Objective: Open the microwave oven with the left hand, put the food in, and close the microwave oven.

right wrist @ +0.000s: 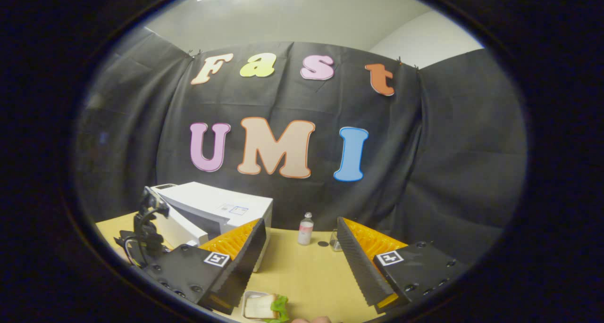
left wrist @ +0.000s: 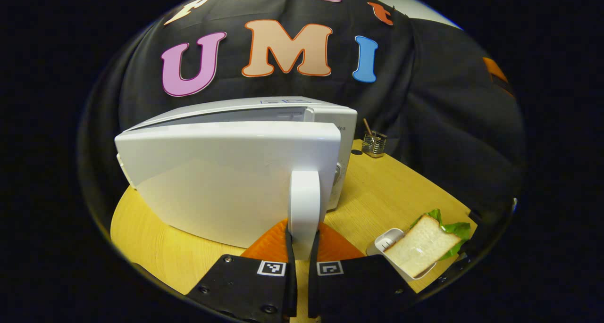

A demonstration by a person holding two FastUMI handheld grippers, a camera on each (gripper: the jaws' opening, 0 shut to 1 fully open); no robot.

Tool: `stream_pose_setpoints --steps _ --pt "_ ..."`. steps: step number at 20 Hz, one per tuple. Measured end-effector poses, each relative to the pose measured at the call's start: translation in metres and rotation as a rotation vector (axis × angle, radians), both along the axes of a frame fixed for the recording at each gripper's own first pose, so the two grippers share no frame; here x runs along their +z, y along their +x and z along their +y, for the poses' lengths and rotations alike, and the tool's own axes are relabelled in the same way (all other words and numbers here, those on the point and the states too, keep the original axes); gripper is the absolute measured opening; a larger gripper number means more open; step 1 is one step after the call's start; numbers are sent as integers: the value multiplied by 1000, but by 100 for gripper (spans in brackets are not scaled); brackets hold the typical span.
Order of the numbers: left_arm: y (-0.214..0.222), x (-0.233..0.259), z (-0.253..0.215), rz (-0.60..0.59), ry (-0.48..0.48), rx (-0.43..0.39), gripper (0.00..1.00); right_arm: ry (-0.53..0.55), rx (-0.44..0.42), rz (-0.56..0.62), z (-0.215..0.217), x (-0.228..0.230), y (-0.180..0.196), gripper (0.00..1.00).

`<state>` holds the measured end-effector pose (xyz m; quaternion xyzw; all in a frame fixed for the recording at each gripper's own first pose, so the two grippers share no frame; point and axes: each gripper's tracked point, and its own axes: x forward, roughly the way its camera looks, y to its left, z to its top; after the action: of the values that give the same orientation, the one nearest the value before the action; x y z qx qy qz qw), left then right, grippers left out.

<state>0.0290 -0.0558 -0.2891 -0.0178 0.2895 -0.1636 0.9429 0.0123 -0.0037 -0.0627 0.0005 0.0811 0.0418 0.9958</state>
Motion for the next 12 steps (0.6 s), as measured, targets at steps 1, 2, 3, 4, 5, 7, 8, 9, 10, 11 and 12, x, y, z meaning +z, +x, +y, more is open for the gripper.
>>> stream_pose_setpoints --steps 1,2,3,4,5,7,8,9,10,11,12 --pt "-12 3 8 5 -11 12 10 4 8 11 4 -4 0 94" --pt "-23 3 15 10 -8 16 10 7 15 22 7 -7 0 94" --pt "-36 5 25 11 6 17 10 11 26 39 12 -13 1 94" --pt "-48 7 36 3 20 18 11 17 38 54 18 -19 1 94" --pt "-59 8 48 5 29 27 11 26 54 68 26 -21 1 94" --pt "-79 10 72 9 35 70 12 18 84 89 38 -30 2 94" --pt "-87 9 85 9 48 96 12 4 96 95 42 -32 3 94" --pt "-95 11 100 10 64 126 12 -7 106 99 45 -34 4 94" --pt "-103 11 114 16 76 159 12 -7 115 103 49 -35 6 94" --pt "-109 11 130 21 85 200 12 2 125 108 54 -35 7 94" --pt "-116 12 146 25 92 246 12 11 131 117 58 -38 8 96"
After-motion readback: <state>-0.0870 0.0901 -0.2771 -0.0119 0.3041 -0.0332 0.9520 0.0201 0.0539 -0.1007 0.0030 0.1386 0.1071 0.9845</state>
